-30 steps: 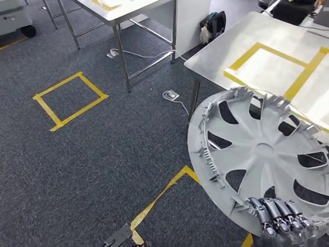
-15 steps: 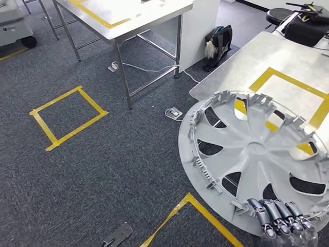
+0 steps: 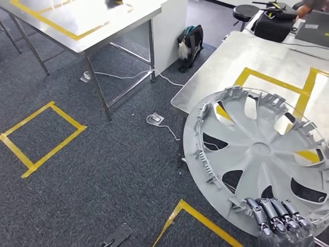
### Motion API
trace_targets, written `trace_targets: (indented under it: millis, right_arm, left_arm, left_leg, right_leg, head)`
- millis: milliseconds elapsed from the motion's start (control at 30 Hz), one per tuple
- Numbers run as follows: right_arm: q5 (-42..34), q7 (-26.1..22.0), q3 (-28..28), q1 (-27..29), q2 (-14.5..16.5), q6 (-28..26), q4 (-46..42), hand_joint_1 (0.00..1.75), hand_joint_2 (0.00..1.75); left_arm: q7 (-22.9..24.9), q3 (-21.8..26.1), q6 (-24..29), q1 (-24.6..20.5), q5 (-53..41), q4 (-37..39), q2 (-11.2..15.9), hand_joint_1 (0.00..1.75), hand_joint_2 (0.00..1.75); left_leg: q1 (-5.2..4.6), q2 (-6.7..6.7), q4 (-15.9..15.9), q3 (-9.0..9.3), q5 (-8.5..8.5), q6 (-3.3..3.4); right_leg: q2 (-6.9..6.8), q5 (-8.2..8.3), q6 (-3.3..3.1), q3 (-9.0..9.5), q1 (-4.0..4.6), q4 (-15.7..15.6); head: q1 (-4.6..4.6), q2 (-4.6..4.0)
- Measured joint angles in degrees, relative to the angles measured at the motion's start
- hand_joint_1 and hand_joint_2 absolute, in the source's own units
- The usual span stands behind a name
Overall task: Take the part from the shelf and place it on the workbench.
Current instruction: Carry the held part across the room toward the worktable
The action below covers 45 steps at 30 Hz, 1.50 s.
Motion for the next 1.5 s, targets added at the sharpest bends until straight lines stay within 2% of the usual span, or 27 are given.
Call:
trace_targets:
  millis: [33,100,167,200,233,267,300,367,433,533,600,700,767,800,833,900,967,1033,1100,1167,1200,1267,1300,1333,1367,1433,1500]
  right_arm:
    - [-0.01,-0.01,-0.03,0.1,0.01,0.0,-0.01,1.75,1.75]
    - [-0.01,-0.01,-0.05,0.09,0.02,0.0,-0.03,1.75,1.75]
    - [-0.01,0.0,-0.05,-0.08,0.02,0.0,-0.03,1.75,1.75]
    - [-0.01,0.0,-0.07,-0.12,0.02,0.0,-0.03,1.75,1.75]
    - [-0.01,0.0,-0.09,-0.13,0.02,0.0,-0.03,1.75,1.75]
    - [-0.01,0.0,-0.1,-0.11,0.02,0.0,-0.03,1.75,1.75]
    - [-0.01,0.0,-0.11,-0.1,0.02,0.0,-0.03,1.75,1.75]
    - [-0.01,-0.01,-0.13,-0.13,0.02,0.0,-0.04,1.75,1.75]
    - [-0.02,-0.01,-0.17,-0.21,0.02,0.0,-0.09,1.75,1.75]
    - [-0.01,-0.09,-0.32,-0.19,0.02,0.0,-0.2,1.75,1.75]
    - [-0.01,-0.21,-0.37,-0.24,0.05,0.0,-0.27,1.75,1.75]
    - [-0.01,-0.3,-0.41,-0.6,0.12,0.0,-0.31,1.75,1.75]
    - [0.0,-0.33,-0.46,-0.66,0.13,0.0,-0.31,1.75,1.75]
    - [0.01,-0.33,-0.5,-0.66,0.13,0.0,-0.31,1.75,1.75]
    - [0.01,-0.33,-0.55,-0.67,0.13,0.0,-0.31,1.75,1.75]
    - [0.01,-0.34,-0.64,-0.72,0.14,0.0,-0.31,1.75,1.75]
    - [0.01,-0.36,-0.73,-0.88,0.16,0.0,-0.34,1.75,1.75]
    - [0.01,-0.35,-0.83,-0.94,0.19,0.0,-0.37,1.75,1.75]
    - [0.01,-0.35,-0.92,-0.88,0.21,0.0,-0.38,1.75,1.75]
    - [0.01,-0.37,-0.95,-1.03,0.22,0.0,-0.38,1.75,1.75]
    - [0.01,-0.38,-0.95,-1.13,0.22,0.0,-0.38,1.75,1.75]
    - [0.01,-0.36,-0.98,-1.17,0.24,0.0,-0.38,1.75,1.75]
    - [0.01,-0.36,-1.01,-1.15,0.24,0.0,-0.38,1.75,1.75]
    - [0.01,-0.35,-1.03,-1.12,0.24,0.0,-0.38,1.75,1.75]
    - [0.01,-0.35,-1.06,-1.11,0.24,0.0,-0.38,1.75,1.75]
    - [0.02,-0.34,-1.13,-1.14,0.24,0.0,-0.37,1.75,1.75]
    - [0.01,-0.33,-1.2,-1.19,0.28,0.0,-0.4,1.75,1.75]
  left_arm:
    - [0.0,0.02,0.02,-0.07,0.0,-0.01,-0.01,0.0,1.75]
    - [-0.01,0.04,0.05,-0.29,0.01,-0.03,-0.08,0.0,1.75]
    - [0.0,0.06,0.05,-0.25,0.01,-0.04,-0.04,0.0,1.75]
    - [0.01,0.07,0.04,-0.17,0.01,-0.04,0.01,0.0,1.75]
    - [0.01,0.08,0.03,-0.12,0.01,-0.04,0.05,0.0,1.75]
    - [0.01,0.08,0.01,-0.12,0.0,-0.04,0.07,0.0,1.75]
    - [0.01,0.08,-0.02,-0.15,0.0,-0.04,0.06,0.0,1.75]
    - [0.01,0.08,-0.07,-0.22,-0.03,-0.04,0.02,0.0,1.75]
    - [0.01,0.08,-0.1,-0.27,-0.04,-0.04,0.03,0.0,1.75]
    - [0.02,0.08,-0.13,-0.4,-0.05,-0.06,-0.02,0.0,1.75]
    - [0.03,0.09,-0.13,-0.53,-0.08,-0.09,-0.07,0.0,1.75]
    - [0.13,0.15,-0.14,-0.36,-0.13,-0.1,-0.07,0.0,1.75]
    - [0.2,0.21,-0.15,-0.13,-0.14,-0.1,0.01,0.0,1.75]
    - [0.22,0.25,-0.15,-0.11,-0.15,-0.1,0.07,0.0,1.75]
    - [0.23,0.28,-0.15,-0.15,-0.15,-0.1,0.14,0.0,1.75]
    - [0.23,0.33,-0.15,-0.28,-0.22,-0.1,0.21,0.0,1.75]
    - [0.25,0.37,-0.15,-0.35,-0.35,-0.1,0.21,0.0,1.75]
    - [0.28,0.39,-0.14,-0.4,-0.45,-0.1,0.2,0.0,1.75]
    - [0.29,0.4,-0.09,-0.55,-0.49,-0.1,0.13,0.0,1.75]
    - [0.28,0.42,-0.02,-0.54,-0.5,-0.1,0.07,0.0,1.75]
    - [0.27,0.42,0.02,-0.45,-0.5,-0.1,0.08,0.0,1.75]
    - [0.28,0.44,0.03,-0.22,-0.5,-0.1,0.17,0.0,1.75]
    - [0.28,0.45,0.03,-0.17,-0.5,-0.1,0.19,0.0,1.75]
    - [0.28,0.45,0.03,-0.14,-0.5,-0.1,0.19,0.0,1.75]
    - [0.28,0.46,0.03,-0.14,-0.5,-0.1,0.16,0.0,1.75]
    - [0.28,0.48,0.03,-0.17,-0.5,-0.1,0.14,0.0,1.75]
    - [0.29,0.54,0.03,-0.19,-0.5,-0.1,0.2,0.0,1.75]
  left_leg:
    - [-0.09,0.48,-0.05,0.14,0.42,0.55]
    - [-0.26,1.61,-0.18,0.43,0.58,1.46]
    - [-0.68,2.87,-0.18,0.63,0.29,2.01]
    - [-0.9,3.59,-0.18,0.71,0.14,2.18]
    - [-1.09,4.26,-0.17,0.8,-0.01,2.3]
    - [-1.27,4.88,-0.17,0.96,-0.18,2.37]
    - [-1.42,5.42,-0.17,1.21,-0.37,2.4]
    - [-1.74,6.36,-0.13,1.89,-0.87,2.2]
    - [-1.97,7.1,-0.07,2.34,-1.3,1.73]
    - [-1.82,8.08,-0.22,2.72,-1.64,0.79]
    - [-1.66,6.73,1.71,2.08,-3.11,0.23]
    - [-1.61,4.0,11.97,-3.27,-7.82,-0.08]
    - [-1.65,3.62,15.93,-6.14,-7.91,-0.08]
    - [-1.66,3.52,15.03,-6.21,-6.38,0.01]
    - [-1.65,3.19,11.93,-5.18,-3.89,0.14]
    - [-1.47,1.17,4.02,-1.98,0.11,0.5]
    - [-1.41,-0.38,-0.2,-0.12,1.14,0.85]
    - [-1.54,0.24,-0.61,0.13,0.96,1.34]
    - [-1.49,1.34,-1.05,0.47,1.01,2.06]
    - [-1.45,2.54,-1.31,0.81,0.87,2.62]
    - [-1.48,3.01,-1.3,0.91,0.76,2.76]
    - [-1.51,4.15,-1.29,1.11,0.52,2.81]
    - [-1.48,4.75,-1.28,1.27,0.37,2.74]
    - [-1.41,5.45,-1.27,1.51,0.15,2.62]
    - [-1.3,6.04,-1.26,1.86,-0.09,2.4]
    - [-1.28,7.05,-1.18,2.7,-0.73,1.75]
    - [-1.55,7.82,-1.05,3.31,-1.19,1.05]
  right_leg:
    - [-0.53,-0.24,0.26,-0.14,-0.11,0.21]
    - [-3.46,-2.26,0.54,-1.54,-0.08,3.55]
    - [-6.2,-6.15,0.67,-5.3,0.04,11.2]
    - [-6.58,-7.6,0.7,-7.18,0.04,14.82]
    - [-6.71,-7.99,0.66,-8.24,0.06,16.75]
    - [-6.78,-7.25,0.53,-8.16,0.11,16.46]
    - [-7.03,-5.58,0.3,-6.87,0.21,13.93]
    - [-9.19,-1.92,-0.38,-2.55,0.72,5.95]
    - [-10.9,-0.49,-0.79,0.05,1.27,1.41]
    - [-9.51,-0.36,-1.32,0.14,1.45,0.79]
    - [-8.24,-0.06,-1.95,0.4,1.11,0.26]
    - [-6.27,-0.01,-2.5,0.62,0.85,0.06]
    - [-4.66,-0.12,-2.58,0.75,0.87,0.07]
    - [-3.87,-0.17,-2.56,0.88,0.87,0.08]
    - [-3.07,-0.27,-2.48,1.06,0.84,0.08]
    - [-1.67,-0.52,-2.11,1.24,0.82,0.2]
    - [-0.5,-0.6,-1.48,1.05,0.7,0.23]
    - [0.31,-0.53,-0.74,0.69,0.47,-0.03]
    - [-1.61,-1.53,-0.14,-0.14,0.47,1.19]
    - [-5.01,-4.56,0.29,-2.73,0.5,6.49]
    - [-5.94,-6.1,0.46,-4.22,0.45,9.48]
    - [-6.58,-8.05,0.8,-7.12,0.33,15.0]
    - [-6.73,-7.85,0.98,-7.71,0.26,15.97]
    - [-6.96,-6.92,1.17,-7.6,0.18,15.6]
    - [-7.36,-5.05,1.32,-6.22,0.09,12.83]
    - [-9.48,-1.37,1.52,-1.97,0.02,4.92]
    - [-10.68,-0.11,1.04,0.27,0.09,0.94]
  head:
    - [0.04,0.0]
    - [0.35,0.0]
    - [0.58,0.0]
    - [0.58,0.0]
    - [0.58,0.0]
    - [0.58,0.0]
    - [0.57,0.0]
    - [0.56,0.0]
    - [0.5,0.0]
    - [0.43,0.0]
    - [0.33,0.0]
    - [0.1,0.0]
    - [0.09,0.0]
    - [0.08,0.0]
    - [0.08,0.0]
    - [0.1,0.0]
    - [0.14,0.0]
    - [0.15,0.0]
    - [0.39,0.0]
    - [0.7,0.0]
    - [0.79,0.0]
    - [0.78,0.0]
    - [0.78,0.0]
    - [0.78,0.0]
    - [0.78,0.0]
    - [0.85,0.0]
    - [0.81,0.0]
